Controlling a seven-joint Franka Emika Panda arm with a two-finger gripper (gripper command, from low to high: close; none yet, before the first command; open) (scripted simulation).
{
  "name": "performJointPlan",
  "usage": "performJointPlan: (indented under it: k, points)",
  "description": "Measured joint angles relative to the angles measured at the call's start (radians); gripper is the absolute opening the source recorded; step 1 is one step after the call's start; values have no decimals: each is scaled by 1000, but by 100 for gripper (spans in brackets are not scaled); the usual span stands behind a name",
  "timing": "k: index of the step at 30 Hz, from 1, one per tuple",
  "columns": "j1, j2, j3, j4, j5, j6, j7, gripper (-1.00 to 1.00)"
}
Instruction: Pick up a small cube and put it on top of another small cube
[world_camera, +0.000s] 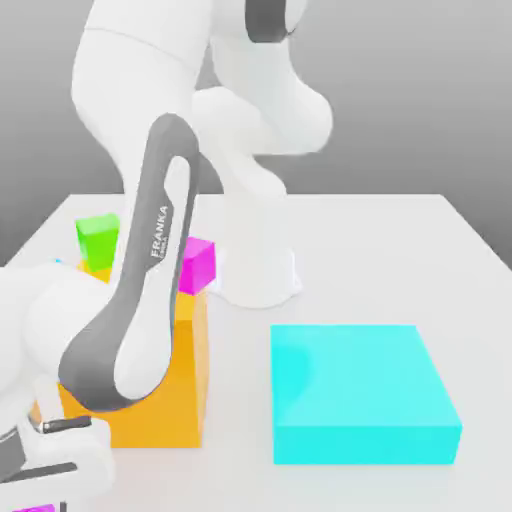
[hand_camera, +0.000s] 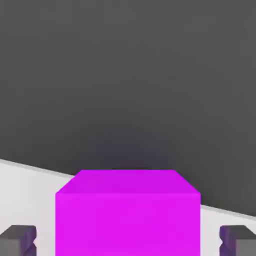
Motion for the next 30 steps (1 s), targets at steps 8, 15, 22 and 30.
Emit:
performJointPlan:
  k: [8, 15, 22, 30]
  points:
    - [38, -120, -48, -33, -50, -90, 35, -100]
    - [70, -325, -47, -134, -41, -233, 58, -100]
    - [103, -549, -42, -243, -91, -357, 116, -100]
    - [105, -826, -4, -374, -211, -479, 220, -100]
